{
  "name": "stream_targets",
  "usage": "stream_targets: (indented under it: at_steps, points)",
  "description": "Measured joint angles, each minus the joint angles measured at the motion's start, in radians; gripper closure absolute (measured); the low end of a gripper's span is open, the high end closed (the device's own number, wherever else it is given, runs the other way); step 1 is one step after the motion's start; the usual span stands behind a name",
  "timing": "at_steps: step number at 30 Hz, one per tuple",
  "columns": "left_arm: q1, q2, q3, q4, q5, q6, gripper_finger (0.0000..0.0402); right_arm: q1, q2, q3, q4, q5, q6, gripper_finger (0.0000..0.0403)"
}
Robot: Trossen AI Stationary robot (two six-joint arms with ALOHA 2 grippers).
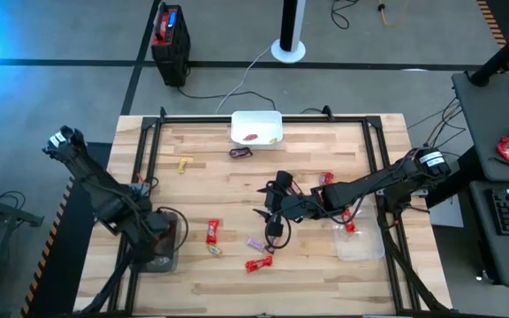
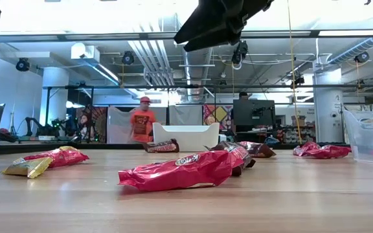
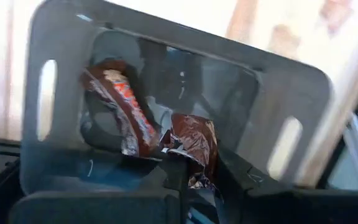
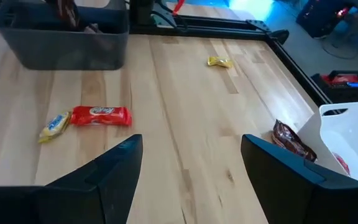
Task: Sort candy by brand, put in halloween buckets
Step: Put the brown chocolate bar into the black bin, then put the red chocolate bar into the transparent bin
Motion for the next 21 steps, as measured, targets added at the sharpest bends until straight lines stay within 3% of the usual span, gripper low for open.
stream_targets:
  at_steps: [3,14,17,21]
  points:
    - [0.0,0.0,-0.021,0.018,-0.017,-0.031,0.0353,0.0,0.0,0.0,-0.001,-0.026,0.018,0.0135]
    - [0.0,0.001,-0.024,0.044,-0.069,-0.061,0.0223,0.0,0.0,0.001,-0.087,-0.056,0.076,0.0131]
    - [0.0,0.001,-0.024,0.055,-0.071,-0.066,0.0212,0.001,0.0,0.001,-0.133,-0.108,0.118,0.0133]
    - [0.0,0.001,-0.012,0.06,-0.107,-0.052,0.0211,0.003,0.002,0.001,-0.191,-0.289,0.123,0.0132]
